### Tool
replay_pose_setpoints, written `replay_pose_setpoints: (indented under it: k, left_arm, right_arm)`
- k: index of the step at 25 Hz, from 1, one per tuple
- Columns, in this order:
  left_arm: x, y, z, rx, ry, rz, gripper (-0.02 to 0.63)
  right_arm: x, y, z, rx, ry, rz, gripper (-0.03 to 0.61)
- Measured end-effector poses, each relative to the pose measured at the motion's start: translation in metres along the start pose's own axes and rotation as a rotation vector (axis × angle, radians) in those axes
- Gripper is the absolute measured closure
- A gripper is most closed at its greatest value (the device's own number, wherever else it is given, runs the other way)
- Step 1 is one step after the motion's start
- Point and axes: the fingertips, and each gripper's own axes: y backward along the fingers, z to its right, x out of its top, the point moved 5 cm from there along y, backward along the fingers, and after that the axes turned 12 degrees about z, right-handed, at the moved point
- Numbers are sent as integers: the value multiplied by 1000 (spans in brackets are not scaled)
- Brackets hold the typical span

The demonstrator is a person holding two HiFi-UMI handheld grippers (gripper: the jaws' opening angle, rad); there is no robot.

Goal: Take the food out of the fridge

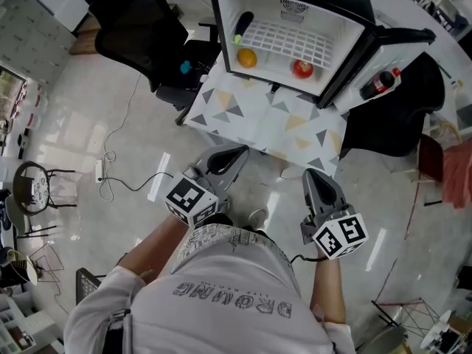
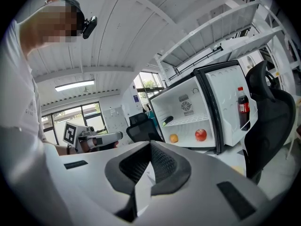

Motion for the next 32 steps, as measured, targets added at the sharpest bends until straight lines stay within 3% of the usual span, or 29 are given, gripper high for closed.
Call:
replay_pose_setpoints:
  k: [7,16,32]
  left_arm:
    - [-9,-5,26,10,-4,-7,607]
    - [-12,-8,25,24,-2,-10,607]
    - [-17,-41,-29,2,20,-17,607]
  right_arm:
    - [-1,23,13,10,-11,0,578]
    - [-4,23,20,20,-18,-12,578]
    - [-6,-34,41,12,-8,-42,578]
